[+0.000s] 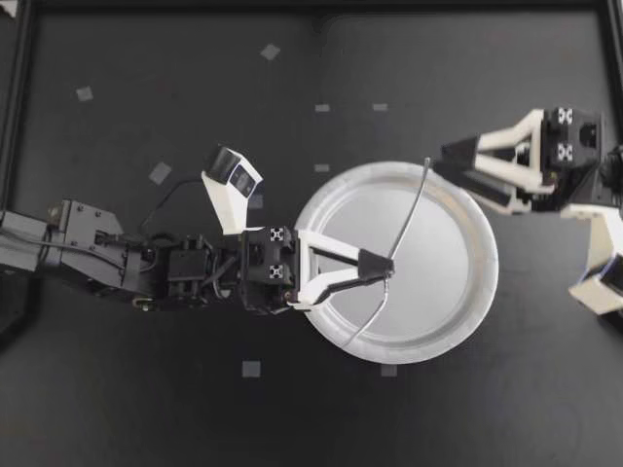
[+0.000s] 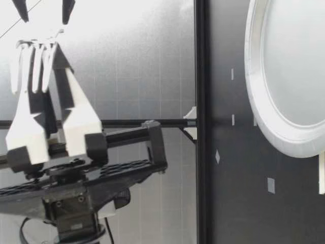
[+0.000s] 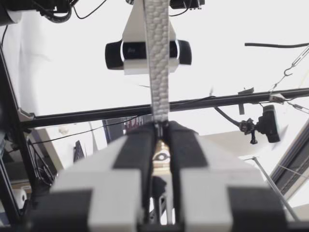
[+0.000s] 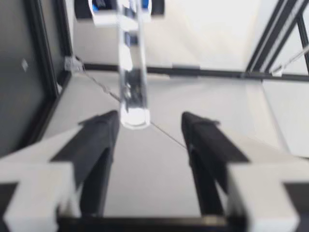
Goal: Pick up the fork and place it on the plate.
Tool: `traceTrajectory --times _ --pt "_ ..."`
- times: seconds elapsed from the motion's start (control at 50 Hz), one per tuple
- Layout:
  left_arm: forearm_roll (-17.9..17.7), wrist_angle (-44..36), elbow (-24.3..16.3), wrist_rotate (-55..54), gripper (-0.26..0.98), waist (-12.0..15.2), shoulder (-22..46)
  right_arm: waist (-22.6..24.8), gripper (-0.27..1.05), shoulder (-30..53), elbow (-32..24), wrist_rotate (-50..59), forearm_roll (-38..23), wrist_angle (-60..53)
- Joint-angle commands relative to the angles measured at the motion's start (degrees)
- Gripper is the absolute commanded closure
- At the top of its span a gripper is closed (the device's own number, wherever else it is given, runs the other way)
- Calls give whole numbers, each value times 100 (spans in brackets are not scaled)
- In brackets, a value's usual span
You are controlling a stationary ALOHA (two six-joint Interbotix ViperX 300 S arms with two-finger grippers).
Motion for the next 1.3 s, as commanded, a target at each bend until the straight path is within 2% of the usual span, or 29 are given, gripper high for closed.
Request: traceTrajectory --times 0.0,0.28,0.66,1.08,1.28 --pt "18 -53 -62 18 73 18 -237 79 22 18 9 18 105 -9" --pt "62 -18 -255 18 73 18 -105 88 22 229 -79 18 114 -44" --pt "62 35 -97 0 73 18 -70 88 22 202 -132 18 114 -211" --pt "62 35 -176 18 73 18 -18 88 22 316 -114 26 123 -237" --pt "62 35 -185 18 73 18 0 88 28 352 -114 0 114 -264"
